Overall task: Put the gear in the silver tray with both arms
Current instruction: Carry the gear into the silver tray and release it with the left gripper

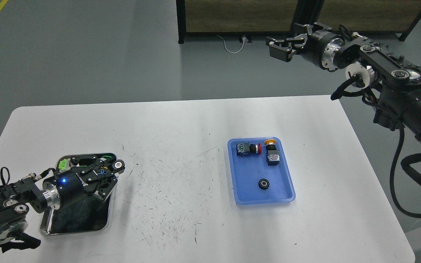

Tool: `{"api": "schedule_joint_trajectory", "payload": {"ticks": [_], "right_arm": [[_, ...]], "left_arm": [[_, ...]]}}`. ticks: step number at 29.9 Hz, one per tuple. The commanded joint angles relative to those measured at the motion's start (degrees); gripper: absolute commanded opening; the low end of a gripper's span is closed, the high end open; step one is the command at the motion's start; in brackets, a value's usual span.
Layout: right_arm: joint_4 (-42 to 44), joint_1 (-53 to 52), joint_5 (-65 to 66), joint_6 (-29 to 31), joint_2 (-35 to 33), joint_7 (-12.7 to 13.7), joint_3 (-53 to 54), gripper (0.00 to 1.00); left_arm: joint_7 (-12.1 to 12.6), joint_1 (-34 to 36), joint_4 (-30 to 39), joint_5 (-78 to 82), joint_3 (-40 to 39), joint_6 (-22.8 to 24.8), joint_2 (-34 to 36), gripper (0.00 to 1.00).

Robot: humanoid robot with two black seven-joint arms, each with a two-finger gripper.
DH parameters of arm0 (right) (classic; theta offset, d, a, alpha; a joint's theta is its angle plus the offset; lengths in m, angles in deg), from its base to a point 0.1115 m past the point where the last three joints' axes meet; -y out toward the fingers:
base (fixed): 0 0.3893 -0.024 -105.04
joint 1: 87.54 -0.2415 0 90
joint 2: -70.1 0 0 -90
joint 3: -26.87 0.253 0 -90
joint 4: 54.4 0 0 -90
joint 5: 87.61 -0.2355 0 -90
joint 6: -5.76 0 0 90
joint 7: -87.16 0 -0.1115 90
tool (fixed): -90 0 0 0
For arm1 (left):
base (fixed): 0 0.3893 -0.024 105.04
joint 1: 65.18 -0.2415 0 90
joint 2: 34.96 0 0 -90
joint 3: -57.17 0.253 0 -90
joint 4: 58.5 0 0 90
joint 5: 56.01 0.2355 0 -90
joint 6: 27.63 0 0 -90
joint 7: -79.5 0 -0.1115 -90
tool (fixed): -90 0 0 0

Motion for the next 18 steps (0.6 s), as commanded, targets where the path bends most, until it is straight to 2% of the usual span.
{"api": "schedule_joint_trajectory", "payload": {"ticks": [1,8,18], "right_arm": [[0.68,-0.09,0.05,-0.11,1.15,0.09,-0.01,0.99],[1.64,0.00,0.14,-0.19,2.82,0.09,-0.01,0.99],[2.44,0.09,1.64,-0.81,4.85,0.00,-0.09,0.99]], "left_arm": [[-0.34,-3.41,2.40,0.04,0.19,-0.07,4.33,0.26],[-0.78,-9.65,3.03,0.22,0.10,-0.34,7.16,0.27],[-1.04,-10.62,-0.22,0.04,0.01,-1.30,3.55,0.29]]}}
